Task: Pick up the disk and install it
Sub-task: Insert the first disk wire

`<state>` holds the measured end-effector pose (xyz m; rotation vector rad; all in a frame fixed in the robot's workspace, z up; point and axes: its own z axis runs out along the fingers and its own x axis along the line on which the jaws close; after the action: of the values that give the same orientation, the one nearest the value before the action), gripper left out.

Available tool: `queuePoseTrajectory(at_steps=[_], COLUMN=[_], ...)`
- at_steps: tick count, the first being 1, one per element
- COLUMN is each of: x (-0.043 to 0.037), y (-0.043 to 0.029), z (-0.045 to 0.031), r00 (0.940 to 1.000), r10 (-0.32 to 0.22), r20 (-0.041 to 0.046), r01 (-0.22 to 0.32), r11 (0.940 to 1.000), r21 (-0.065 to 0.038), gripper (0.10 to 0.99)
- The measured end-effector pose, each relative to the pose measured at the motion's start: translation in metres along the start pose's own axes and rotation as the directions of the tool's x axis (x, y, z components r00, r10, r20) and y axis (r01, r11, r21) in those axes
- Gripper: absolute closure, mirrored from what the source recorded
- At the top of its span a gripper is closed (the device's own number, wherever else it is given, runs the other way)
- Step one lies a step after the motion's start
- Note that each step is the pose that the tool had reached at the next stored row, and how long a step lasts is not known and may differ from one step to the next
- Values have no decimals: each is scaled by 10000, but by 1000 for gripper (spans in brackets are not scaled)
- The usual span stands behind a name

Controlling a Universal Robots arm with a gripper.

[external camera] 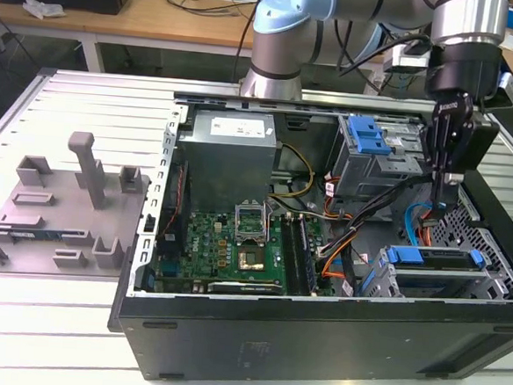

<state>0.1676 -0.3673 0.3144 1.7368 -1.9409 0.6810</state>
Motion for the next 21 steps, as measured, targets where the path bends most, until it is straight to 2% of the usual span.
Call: queuePoseTrajectory(at_steps=[1,2,5,6,7,9,12,15,20,21], x=[31,55,125,143,169,216,307,376,507,544], y=[-3,-6,-14,-16,-19,-24,-34,-42,-56,-60], z=[4,7,21,25,34,57,118,144,147,149], r00=[9999,9996,9980,9974,9964,9953,9944,9930,9886,9868], r10=[0,0,0,1,1,2,4,4,10,12], r20=[168,294,632,717,845,964,1055,1178,1507,1619], r01=[0,1,4,5,7,9,9,11,15,17], r11=[10000,10000,10000,10000,10000,9999,9999,9999,9999,9998], r21=[-19,-32,-70,-79,-93,-106,-116,-129,-163,-174], gripper=[922,922,922,922,922,922,922,922,922,922])
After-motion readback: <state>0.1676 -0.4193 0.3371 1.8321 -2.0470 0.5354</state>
